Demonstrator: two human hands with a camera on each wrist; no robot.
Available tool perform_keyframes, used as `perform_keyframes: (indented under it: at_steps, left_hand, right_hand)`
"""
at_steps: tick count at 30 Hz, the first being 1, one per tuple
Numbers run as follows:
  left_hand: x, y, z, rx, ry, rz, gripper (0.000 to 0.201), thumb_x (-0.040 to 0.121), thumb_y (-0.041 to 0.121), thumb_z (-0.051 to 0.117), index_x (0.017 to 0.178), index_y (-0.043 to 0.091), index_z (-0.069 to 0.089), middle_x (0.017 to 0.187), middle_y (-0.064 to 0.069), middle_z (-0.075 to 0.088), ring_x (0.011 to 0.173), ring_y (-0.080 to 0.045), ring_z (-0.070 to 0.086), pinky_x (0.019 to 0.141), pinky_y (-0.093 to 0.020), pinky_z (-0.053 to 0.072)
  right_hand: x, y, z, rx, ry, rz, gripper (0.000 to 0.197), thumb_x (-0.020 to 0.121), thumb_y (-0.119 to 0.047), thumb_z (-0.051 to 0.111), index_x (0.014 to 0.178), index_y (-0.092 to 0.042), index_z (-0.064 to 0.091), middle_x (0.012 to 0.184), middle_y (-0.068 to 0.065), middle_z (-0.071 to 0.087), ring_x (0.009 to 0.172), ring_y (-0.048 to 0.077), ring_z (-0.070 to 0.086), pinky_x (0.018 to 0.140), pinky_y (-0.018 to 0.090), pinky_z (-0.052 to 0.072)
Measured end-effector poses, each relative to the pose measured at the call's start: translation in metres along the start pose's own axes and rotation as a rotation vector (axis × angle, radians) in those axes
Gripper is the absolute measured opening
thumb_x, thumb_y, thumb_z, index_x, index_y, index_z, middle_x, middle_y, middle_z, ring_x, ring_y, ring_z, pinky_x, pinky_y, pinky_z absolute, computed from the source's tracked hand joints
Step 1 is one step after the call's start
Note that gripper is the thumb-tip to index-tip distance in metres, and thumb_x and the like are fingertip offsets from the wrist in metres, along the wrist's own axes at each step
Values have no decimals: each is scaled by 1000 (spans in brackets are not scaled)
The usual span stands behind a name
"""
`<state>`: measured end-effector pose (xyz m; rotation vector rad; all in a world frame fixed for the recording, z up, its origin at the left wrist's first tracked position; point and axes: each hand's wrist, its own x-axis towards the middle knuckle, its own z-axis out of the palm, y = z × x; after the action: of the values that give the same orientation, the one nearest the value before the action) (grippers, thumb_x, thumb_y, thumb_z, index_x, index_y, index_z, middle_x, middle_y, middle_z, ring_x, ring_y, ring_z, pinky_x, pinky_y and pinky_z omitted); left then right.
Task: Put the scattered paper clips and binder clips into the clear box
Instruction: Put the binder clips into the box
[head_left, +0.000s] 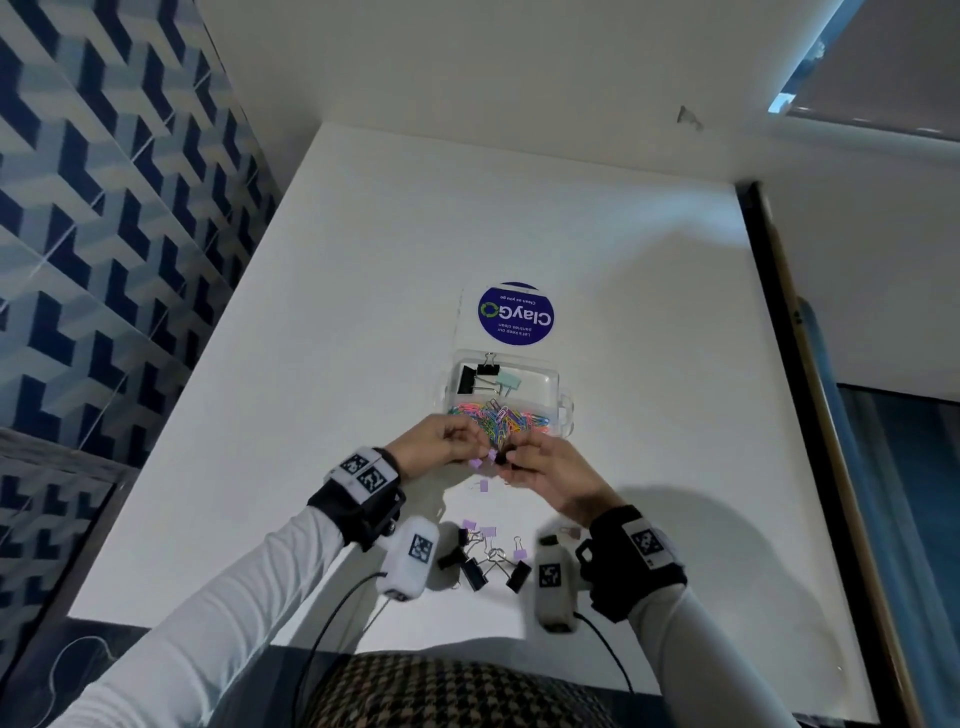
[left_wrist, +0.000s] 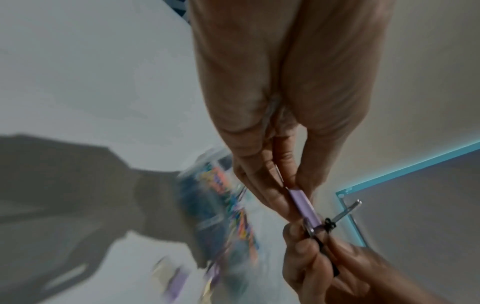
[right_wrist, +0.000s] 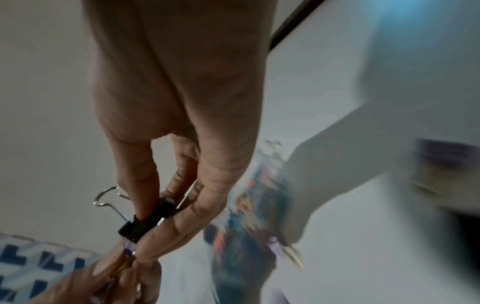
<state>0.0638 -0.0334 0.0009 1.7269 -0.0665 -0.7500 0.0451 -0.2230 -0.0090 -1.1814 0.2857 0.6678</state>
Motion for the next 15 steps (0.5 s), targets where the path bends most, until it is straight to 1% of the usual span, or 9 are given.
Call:
perform_keyframes:
  at_steps: [2, 4, 6, 7, 8, 9, 11, 13, 15]
  left_hand:
    - [14, 25, -12, 3, 30, 30, 14, 82, 1, 62, 78, 15, 60, 66, 11, 65, 60, 2, 60, 61, -9, 48]
    - [34, 49, -25, 86, 91, 83, 13, 80, 5, 65, 76, 16, 60, 73, 4, 63, 61, -1, 60, 64, -10, 49]
    - [55, 66, -34, 296, 177, 128, 13, 78, 8, 68, 74, 17, 60, 72, 3, 64, 60, 0, 60, 66, -10, 47]
    - [65, 72, -37, 398, 201, 137, 12, 78, 6, 66, 74, 16, 60, 74, 1, 64, 63, -4, 61, 69, -14, 46]
    - [73, 76, -37, 484, 195, 146, 11, 78, 3, 63, 75, 14, 61, 78, -2, 65, 69, -10, 62, 72, -18, 44]
    - [81, 77, -37, 568, 162, 144, 10, 79, 1, 60, 79, 10, 63, 85, -5, 67, 76, -15, 62, 75, -21, 44]
    - [91, 74, -35, 728, 82, 122, 12, 83, 0, 55, 88, 3, 65, 98, -11, 70, 91, -21, 63, 81, -24, 45]
    - [95, 68, -35, 831, 25, 107, 16, 85, 1, 53, 95, 2, 65, 106, -13, 69, 101, -26, 61, 88, -28, 43]
    - [90, 61, -37, 871, 29, 109, 21, 87, 1, 51, 102, 5, 65, 111, -13, 67, 106, -26, 59, 91, -28, 41]
  right_hand:
    - [9, -25, -5, 6, 35, -63, 20, 86, 15, 46, 84, -2, 56, 71, 8, 71, 63, 18, 70, 63, 22, 58]
    - [22, -48, -13, -47, 142, -131, 18, 85, 14, 49, 82, -2, 57, 74, 13, 67, 62, 17, 69, 61, 21, 58]
    - [41, -63, -22, -197, 277, -206, 18, 84, 15, 51, 79, -2, 56, 76, 17, 62, 56, 12, 68, 57, 17, 56]
    - [51, -66, -27, -298, 339, -231, 20, 83, 15, 51, 77, -3, 56, 78, 20, 61, 55, 10, 66, 58, 17, 56]
    - [60, -68, -30, -406, 383, -237, 21, 82, 14, 52, 75, -5, 57, 81, 21, 61, 56, 12, 66, 60, 18, 57]
    - [68, -67, -33, -526, 410, -223, 22, 81, 12, 55, 73, -9, 58, 83, 21, 62, 61, 16, 65, 67, 24, 58]
    - [78, -64, -35, -765, 429, -163, 18, 77, 4, 60, 72, -14, 61, 84, 15, 64, 74, 24, 63, 81, 39, 55]
    - [80, -60, -35, -910, 433, -121, 14, 76, -3, 61, 84, -14, 65, 90, 11, 66, 89, 28, 62, 89, 43, 51]
    - [76, -58, -34, -987, 424, -123, 20, 77, -5, 58, 93, -15, 66, 104, 11, 67, 99, 29, 59, 91, 44, 49]
